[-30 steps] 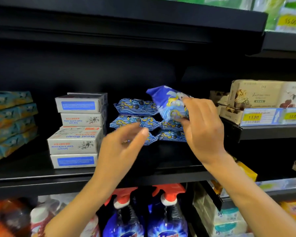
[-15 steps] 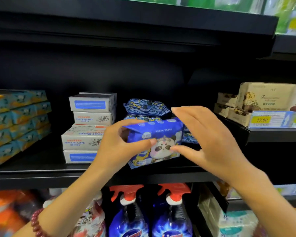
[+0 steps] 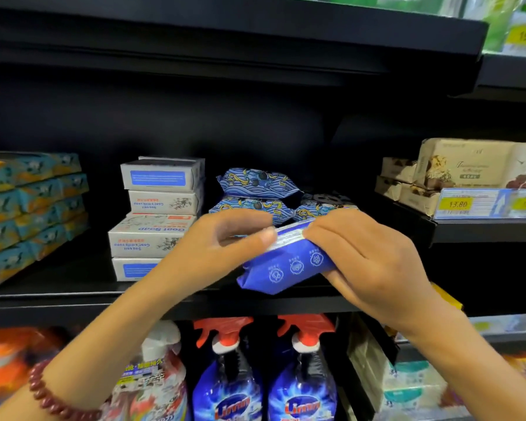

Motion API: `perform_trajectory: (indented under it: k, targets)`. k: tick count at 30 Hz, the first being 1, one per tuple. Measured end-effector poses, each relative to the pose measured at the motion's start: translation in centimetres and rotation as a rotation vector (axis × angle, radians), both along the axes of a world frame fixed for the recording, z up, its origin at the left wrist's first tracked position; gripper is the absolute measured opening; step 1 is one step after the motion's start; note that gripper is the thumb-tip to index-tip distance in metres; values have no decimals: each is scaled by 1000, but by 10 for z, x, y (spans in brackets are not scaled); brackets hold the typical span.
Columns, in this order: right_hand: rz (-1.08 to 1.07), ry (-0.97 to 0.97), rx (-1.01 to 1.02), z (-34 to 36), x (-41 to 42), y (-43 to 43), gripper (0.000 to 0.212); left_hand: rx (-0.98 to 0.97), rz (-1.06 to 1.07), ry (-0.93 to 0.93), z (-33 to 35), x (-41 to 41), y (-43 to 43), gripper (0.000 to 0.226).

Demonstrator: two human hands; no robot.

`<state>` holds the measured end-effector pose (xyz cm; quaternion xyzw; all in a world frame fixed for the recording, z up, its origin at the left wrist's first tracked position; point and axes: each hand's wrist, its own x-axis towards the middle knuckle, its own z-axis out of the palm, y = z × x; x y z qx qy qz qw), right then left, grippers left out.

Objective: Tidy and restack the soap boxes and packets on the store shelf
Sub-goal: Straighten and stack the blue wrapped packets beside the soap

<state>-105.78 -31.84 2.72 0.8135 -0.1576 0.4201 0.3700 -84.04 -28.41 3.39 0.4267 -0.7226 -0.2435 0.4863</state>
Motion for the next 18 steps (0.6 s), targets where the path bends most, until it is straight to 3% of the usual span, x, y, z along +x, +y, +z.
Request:
perform_trajectory:
  k: [4,6,8,11,14,18]
  targets:
    - [82,-61,-122,-9,1,4,15,292,-131,-198,10,-1,-2,58]
    - [113,-61,-179,-13,0,4,6,342,-147,-179,9,-4,1,56]
    - [111,-42,-198,-14,-1,4,13,313,-94,-107,6,-8,4,56]
    - [85,16,-148,-12,-7,3,20,133,119,-125,2,-12,9,57]
    - [60,27,35,-5,-12,7,39,-227,419,-360,-1,-12,13,61]
    - [-65,40,256,17,-7,13,70,-553,422,-628,-13,-13,9,70]
